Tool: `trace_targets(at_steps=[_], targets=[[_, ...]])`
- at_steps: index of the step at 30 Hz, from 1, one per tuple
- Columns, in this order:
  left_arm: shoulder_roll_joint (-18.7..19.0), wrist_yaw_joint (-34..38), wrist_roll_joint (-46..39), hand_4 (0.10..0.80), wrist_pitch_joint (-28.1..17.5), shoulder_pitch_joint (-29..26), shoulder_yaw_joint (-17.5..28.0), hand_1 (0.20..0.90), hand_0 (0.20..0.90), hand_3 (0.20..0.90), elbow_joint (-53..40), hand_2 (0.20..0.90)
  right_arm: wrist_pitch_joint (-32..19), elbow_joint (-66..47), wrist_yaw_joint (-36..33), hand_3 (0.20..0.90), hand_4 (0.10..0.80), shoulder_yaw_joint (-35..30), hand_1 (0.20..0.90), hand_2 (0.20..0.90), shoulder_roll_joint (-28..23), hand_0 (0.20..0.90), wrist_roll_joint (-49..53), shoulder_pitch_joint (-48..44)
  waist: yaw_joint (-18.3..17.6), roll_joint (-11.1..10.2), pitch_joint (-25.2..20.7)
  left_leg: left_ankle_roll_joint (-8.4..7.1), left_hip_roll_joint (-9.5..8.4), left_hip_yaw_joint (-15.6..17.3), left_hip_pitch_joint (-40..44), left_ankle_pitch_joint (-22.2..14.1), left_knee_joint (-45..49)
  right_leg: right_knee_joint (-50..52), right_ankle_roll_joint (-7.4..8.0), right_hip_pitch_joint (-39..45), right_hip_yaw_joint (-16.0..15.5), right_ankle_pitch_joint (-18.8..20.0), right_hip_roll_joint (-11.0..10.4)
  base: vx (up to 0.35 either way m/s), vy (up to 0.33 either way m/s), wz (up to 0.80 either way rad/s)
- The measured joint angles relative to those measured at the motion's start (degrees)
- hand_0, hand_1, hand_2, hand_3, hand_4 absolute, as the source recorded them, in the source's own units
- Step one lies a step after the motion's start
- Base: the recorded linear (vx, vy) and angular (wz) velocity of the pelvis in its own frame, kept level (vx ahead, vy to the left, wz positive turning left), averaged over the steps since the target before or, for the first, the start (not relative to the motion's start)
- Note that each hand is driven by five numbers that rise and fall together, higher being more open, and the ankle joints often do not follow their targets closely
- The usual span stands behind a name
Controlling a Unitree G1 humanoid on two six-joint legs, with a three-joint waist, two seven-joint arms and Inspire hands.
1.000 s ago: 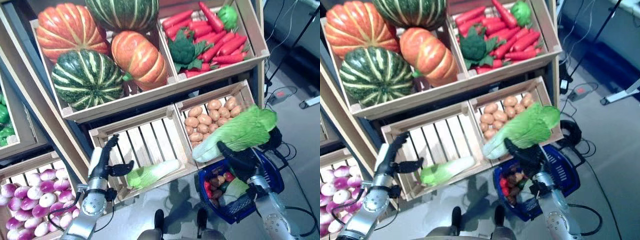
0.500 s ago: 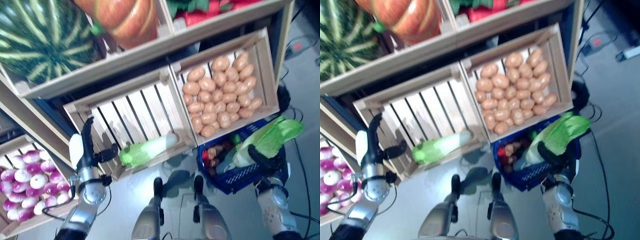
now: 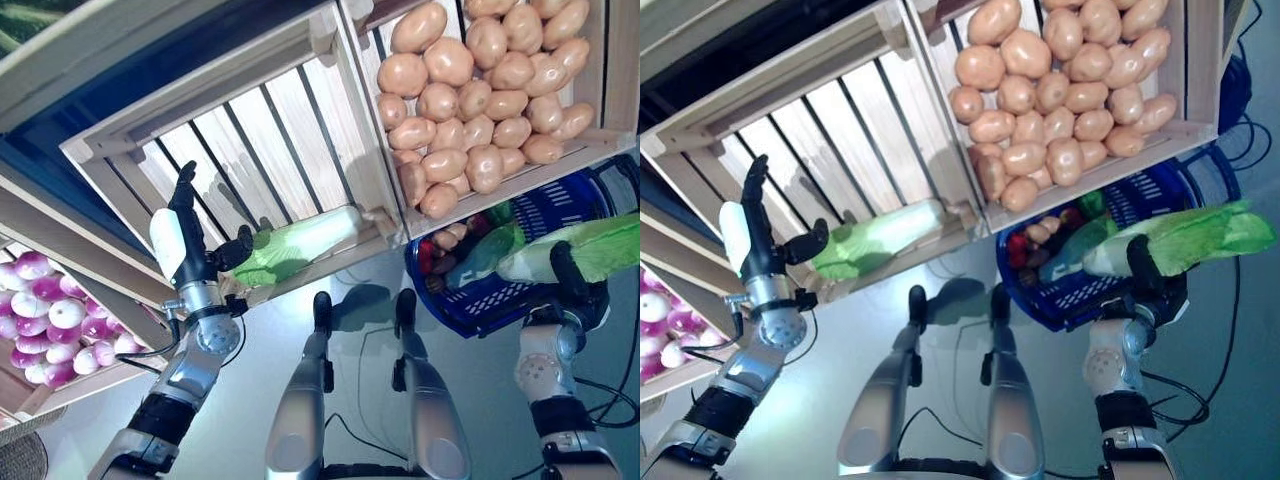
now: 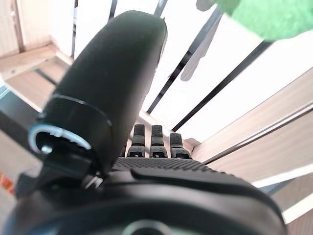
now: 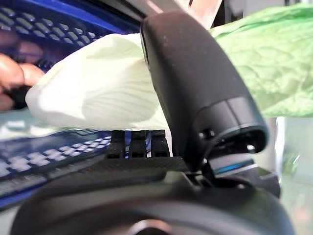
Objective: Put vegetables into the basket
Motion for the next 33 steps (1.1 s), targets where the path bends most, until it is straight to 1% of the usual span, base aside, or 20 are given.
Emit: trace_targets(at_steps=[1, 2, 3, 7, 9, 10, 13, 16, 17, 19, 22, 24, 26, 30, 33], targets=[[0.1, 0.5, 0.0, 0.8, 0.0, -0.6, -0.6, 0.9, 0.9, 0.9, 0.6, 0.9, 0.1, 2.4, 1.6, 0.3, 0.4, 0.0, 0.3, 0.3, -0.1, 0.3, 1.8, -1.6, 0.1, 0.0, 0.0, 0.0, -0.03, 0.0, -0.8, 0.0, 0.2, 0.6, -0.06, -1.0, 0.1, -0.1, -0.1, -0.089, -0.032, -0.02], [0.2, 1.1, 0.0, 0.8, 0.0, -2.2, -1.3, 0.9, 0.9, 0.9, 1.1, 0.9, 1.5, 6.5, 3.8, 0.3, 0.4, -0.1, 0.3, 0.3, -0.4, 0.3, 4.9, -4.5, 0.3, 0.0, 0.0, -0.03, -0.11, 0.0, -1.8, 0.2, 0.4, 1.2, -0.07, -2.4, 0.1, -0.1, -0.2, -0.069, -0.034, -0.03], [0.3, 1.3, 0.0, 0.8, 0.0, -2.6, -1.5, 0.9, 0.9, 0.9, 1.3, 0.9, 2.3, 7.9, 4.3, 0.3, 0.4, 0.0, 0.3, 0.3, -0.5, 0.3, 5.4, -5.5, 0.4, 0.0, 0.0, -0.03, -0.15, 0.0, -2.3, 0.3, 0.5, 1.6, -0.1, -3.0, 0.1, -0.1, -0.2, -0.034, -0.051, -0.01], [0.6, 2.0, 0.0, 0.8, 0.0, -6.4, -3.3, 0.9, 0.9, 0.9, 2.5, 0.9, 9.1, 16.0, 6.8, 0.3, 0.4, 0.0, 0.3, 0.3, -1.4, 0.3, 13.9, -11.5, 1.6, 0.2, 0.1, -0.06, -0.21, -0.2, -5.6, 0.7, 1.5, 3.9, -0.32, -6.8, 0.0, -0.5, -0.4, -0.036, -0.05, 0.02], [1.6, 2.1, -0.3, 0.8, 0.0, -7.8, -4.2, 0.9, 0.9, 0.9, 3.5, 0.9, 13.6, 22.6, 8.4, 0.3, 0.4, -0.1, 0.3, 0.3, -1.8, 0.3, 19.2, -15.8, 1.7, 0.3, 0.1, -0.15, -0.45, -1.5, -6.9, 0.7, 2.3, 6.4, -0.4, -8.8, -0.1, -1.5, -0.7, -0.051, -0.031, 0.06], [2.2, 2.2, -0.6, 0.8, 0.0, -8.8, -4.9, 0.9, 0.9, 0.9, 4.1, 0.9, 15.4, 24.8, 8.7, 0.3, 0.4, -0.1, 0.3, 0.3, -2.1, 0.3, 20.5, -17.8, 2.0, 0.4, 0.2, -0.22, -0.66, -1.6, -7.6, 0.8, 2.6, 7.9, -0.42, -10.0, -0.1, -2.0, -1.0, -0.024, -0.024, 0.06], [2.5, 2.3, -0.7, 0.8, 0.2, -11.0, -5.8, 0.9, 0.9, 0.9, 4.9, 0.9, 19.8, 27.0, 9.0, 0.3, 0.4, 0.0, 0.3, 0.3, -3.7, 0.3, 21.2, -20.6, 3.1, 0.8, 0.3, -0.23, -1.18, -2.0, -9.8, 0.9, 3.8, 10.5, -0.46, -12.8, -0.1, -2.7, -1.6, -0.007, -0.021, 0.06], [3.1, 3.6, 0.7, 0.8, 0.4, -12.2, -5.9, 0.9, 0.9, 0.9, 4.9, 0.9, 23.8, 28.2, 10.2, 0.3, 0.4, 0.1, 0.3, 0.3, -5.0, 0.3, 20.4, -23.1, 3.3, 0.9, 0.3, -0.49, -1.54, -2.8, -12.1, 1.3, 4.4, 12.8, -0.56, -15.5, -0.2, -3.5, -1.9, -0.028, -0.018, 0.16], [4.0, 4.1, 2.3, 0.8, 0.7, -12.5, -6.4, 0.9, 0.9, 0.9, 4.8, 0.9, 26.3, 29.2, 11.3, 0.9, 0.8, 0.2, 0.9, 0.9, -6.7, 0.9, 20.1, -23.9, 3.5, 0.9, 0.3, -0.59, -1.66, -3.0, -13.0, 1.5, 4.4, 13.9, -0.58, -16.8, -0.3, -3.9, -2.1, -0.011, -0.034, 0.13], [4.9, 4.2, 2.5, 0.8, 1.0, -12.4, -7.0, 0.9, 0.9, 0.9, 4.9, 0.9, 28.8, 31.1, 12.2, 0.9, 0.8, 0.1, 0.9, 0.9, -8.4, 0.9, 20.1, -25.0, 4.3, 0.9, 0.3, -0.64, -1.71, -3.1, -13.6, 1.6, 4.6, 14.7, -0.77, -17.7, -0.2, -4.1, -2.2, 0.001, -0.01, 0.03], [5.1, 4.9, 2.9, 0.8, 1.0, -12.3, -7.2, 0.9, 0.9, 0.9, 5.1, 0.9, 30.0, 33.8, 12.3, 0.9, 0.8, 0.0, 0.9, 0.9, -8.7, 0.9, 20.0, -26.2, 4.3, 0.9, 0.3, -0.65, -1.79, -3.3, -14.1, 1.6, 4.8, 15.3, -0.77, -18.2, -0.3, -4.3, -2.3, 0.01, 0.003, 0.03], [5.7, 5.4, 5.2, 0.8, 1.4, -12.6, -7.7, 0.9, 0.9, 0.9, 5.1, 0.9, 30.1, 34.2, 12.3, 0.9, 0.8, 0.0, 0.9, 0.9, -8.7, 0.9, 20.0, -26.2, 4.4, 0.9, 0.3, -0.64, -1.81, -3.4, -14.3, 1.6, 4.8, 15.4, -0.77, -18.5, -0.3, -4.3, -2.3, 0.007, 0.004, 0.02], [8.8, 5.3, 9.2, 0.8, 2.2, -14.3, -9.8, 0.9, 0.9, 0.9, 5.0, 0.9, 30.5, 34.4, 12.1, 0.9, 0.8, 0.0, 0.9, 0.9, -8.7, 0.9, 19.4, -26.1, 4.4, 0.9, 0.3, -0.64, -1.83, -3.4, -14.8, 1.6, 4.9, 15.4, -0.77, -18.9, -0.4, -4.3, -2.3, 0.021, 0.02, 0.01], [11.9, 4.1, 9.6, 0.8, 2.6, -15.8, -10.1, 0.9, 0.9, 0.9, 3.8, 0.9, 31.8, 34.2, 12.1, 0.9, 0.8, 0.2, 0.9, 0.9, -9.2, 0.9, 12.8, -26.0, 4.1, 0.9, 0.3, -0.64, -1.83, -3.4, -14.7, 1.6, 4.9, 15.4, -0.75, -18.9, -0.3, -4.3, -2.3, 0.023, 0.019, 0.0], [14.5, 0.1, 10.7, 0.8, 3.0, -16.6, -10.1, 0.9, 0.9, 0.9, 2.9, 0.9, 31.9, 32.4, 12.1, 0.9, 0.8, 0.6, 0.9, 0.9, -9.8, 0.9, 8.2, -24.7, 3.6, 0.9, 0.3, -0.63, -1.83, -3.3, -14.7, 1.6, 4.7, 15.3, -0.75, -18.9, -0.3, -4.3, -2.3, 0.01, 0.053, 0.0]])
